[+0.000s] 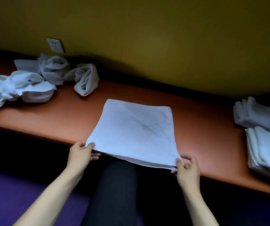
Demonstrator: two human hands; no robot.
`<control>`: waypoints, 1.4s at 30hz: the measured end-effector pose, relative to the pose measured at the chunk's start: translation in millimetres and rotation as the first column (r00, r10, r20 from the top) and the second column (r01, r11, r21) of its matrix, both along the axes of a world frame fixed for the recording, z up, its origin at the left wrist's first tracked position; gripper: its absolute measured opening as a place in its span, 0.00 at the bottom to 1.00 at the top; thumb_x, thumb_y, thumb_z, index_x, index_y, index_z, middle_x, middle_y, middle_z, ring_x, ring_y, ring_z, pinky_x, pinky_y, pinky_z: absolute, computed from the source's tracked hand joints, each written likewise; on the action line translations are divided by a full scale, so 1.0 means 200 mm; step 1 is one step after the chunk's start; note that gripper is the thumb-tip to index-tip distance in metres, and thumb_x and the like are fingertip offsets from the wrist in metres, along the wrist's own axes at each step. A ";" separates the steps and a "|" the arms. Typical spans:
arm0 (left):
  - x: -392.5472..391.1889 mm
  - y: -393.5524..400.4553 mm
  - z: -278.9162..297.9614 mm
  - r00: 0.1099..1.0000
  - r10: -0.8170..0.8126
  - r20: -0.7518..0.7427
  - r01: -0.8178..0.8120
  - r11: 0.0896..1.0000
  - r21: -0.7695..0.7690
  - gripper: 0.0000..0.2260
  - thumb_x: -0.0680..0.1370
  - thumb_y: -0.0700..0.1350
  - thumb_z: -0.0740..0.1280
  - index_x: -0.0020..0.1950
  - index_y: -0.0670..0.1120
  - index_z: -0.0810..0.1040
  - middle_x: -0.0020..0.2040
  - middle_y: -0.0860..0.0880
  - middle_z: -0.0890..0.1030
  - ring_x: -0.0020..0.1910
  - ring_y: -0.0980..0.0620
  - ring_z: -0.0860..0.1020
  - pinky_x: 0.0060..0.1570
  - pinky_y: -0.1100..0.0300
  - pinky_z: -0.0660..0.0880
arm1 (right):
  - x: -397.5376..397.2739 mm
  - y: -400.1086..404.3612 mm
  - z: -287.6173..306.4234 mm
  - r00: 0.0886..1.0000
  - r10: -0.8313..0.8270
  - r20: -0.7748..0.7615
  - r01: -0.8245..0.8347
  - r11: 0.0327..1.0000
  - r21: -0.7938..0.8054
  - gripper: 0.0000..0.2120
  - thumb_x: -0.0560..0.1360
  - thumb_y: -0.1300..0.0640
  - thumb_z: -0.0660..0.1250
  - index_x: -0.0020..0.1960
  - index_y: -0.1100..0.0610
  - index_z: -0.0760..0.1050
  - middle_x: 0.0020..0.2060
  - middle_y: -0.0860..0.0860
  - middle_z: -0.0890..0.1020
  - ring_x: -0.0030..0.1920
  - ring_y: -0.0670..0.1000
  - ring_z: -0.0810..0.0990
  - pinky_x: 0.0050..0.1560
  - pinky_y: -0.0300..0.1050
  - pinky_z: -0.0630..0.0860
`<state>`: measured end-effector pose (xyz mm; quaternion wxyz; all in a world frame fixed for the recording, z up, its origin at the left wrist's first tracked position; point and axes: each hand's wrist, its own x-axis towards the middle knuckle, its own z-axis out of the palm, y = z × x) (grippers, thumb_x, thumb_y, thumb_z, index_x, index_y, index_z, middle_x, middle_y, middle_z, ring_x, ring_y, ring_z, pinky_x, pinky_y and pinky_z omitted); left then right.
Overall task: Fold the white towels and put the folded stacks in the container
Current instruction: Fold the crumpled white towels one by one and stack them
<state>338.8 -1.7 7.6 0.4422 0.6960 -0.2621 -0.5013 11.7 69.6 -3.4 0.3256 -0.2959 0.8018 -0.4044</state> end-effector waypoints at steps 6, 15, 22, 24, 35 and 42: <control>-0.01 0.26 0.10 0.987 0.117 -0.111 -0.126 0.989 -0.078 0.12 0.80 0.35 0.64 0.61 0.46 0.75 0.47 0.43 0.82 0.34 0.46 0.82 0.30 0.62 0.78 | -0.03 0.17 0.11 0.959 -0.032 0.282 0.074 0.987 -0.142 0.08 0.79 0.65 0.66 0.53 0.54 0.79 0.37 0.58 0.82 0.26 0.49 0.81 0.37 0.41 0.80; 0.06 0.30 0.16 0.982 -0.003 -0.188 -0.047 0.964 -0.261 0.13 0.78 0.30 0.59 0.50 0.40 0.82 0.43 0.45 0.82 0.31 0.56 0.76 0.31 0.68 0.74 | -0.13 0.11 0.27 0.681 -0.045 0.731 0.239 0.957 -0.164 0.11 0.76 0.71 0.55 0.48 0.62 0.75 0.31 0.54 0.83 0.29 0.49 0.83 0.30 0.36 0.79; 0.03 0.11 0.08 0.994 -0.052 0.100 0.079 0.957 -0.279 0.04 0.80 0.39 0.68 0.49 0.46 0.82 0.38 0.49 0.86 0.29 0.58 0.75 0.32 0.70 0.73 | -0.19 -0.09 0.12 0.932 0.023 0.362 0.033 0.988 -0.149 0.10 0.76 0.61 0.72 0.56 0.59 0.78 0.38 0.51 0.86 0.33 0.45 0.84 0.32 0.34 0.76; 0.02 0.05 0.06 0.988 -0.026 0.149 0.068 0.957 -0.281 0.03 0.79 0.44 0.70 0.47 0.46 0.82 0.37 0.46 0.85 0.30 0.56 0.73 0.33 0.66 0.73 | -0.21 -0.18 0.10 0.972 0.045 0.229 -0.004 0.985 -0.174 0.07 0.75 0.56 0.74 0.51 0.57 0.81 0.35 0.51 0.85 0.31 0.43 0.81 0.33 0.36 0.74; -0.10 -0.46 0.01 0.872 0.017 0.490 0.105 0.970 -0.220 0.08 0.76 0.53 0.71 0.41 0.50 0.80 0.30 0.55 0.83 0.35 0.55 0.79 0.45 0.56 0.74 | -0.28 -0.75 -0.03 0.998 0.040 -0.050 -0.050 0.977 -0.207 0.11 0.78 0.53 0.67 0.38 0.53 0.78 0.36 0.44 0.82 0.38 0.44 0.77 0.44 0.41 0.72; -0.16 -0.58 -0.14 0.818 -0.051 0.573 0.180 0.969 -0.171 0.15 0.79 0.52 0.68 0.64 0.50 0.75 0.49 0.54 0.86 0.39 0.60 0.83 0.52 0.55 0.77 | -0.28 -0.88 -0.18 0.979 0.064 -0.195 -0.078 0.995 -0.064 0.11 0.78 0.50 0.66 0.42 0.56 0.79 0.37 0.51 0.82 0.43 0.56 0.80 0.45 0.49 0.74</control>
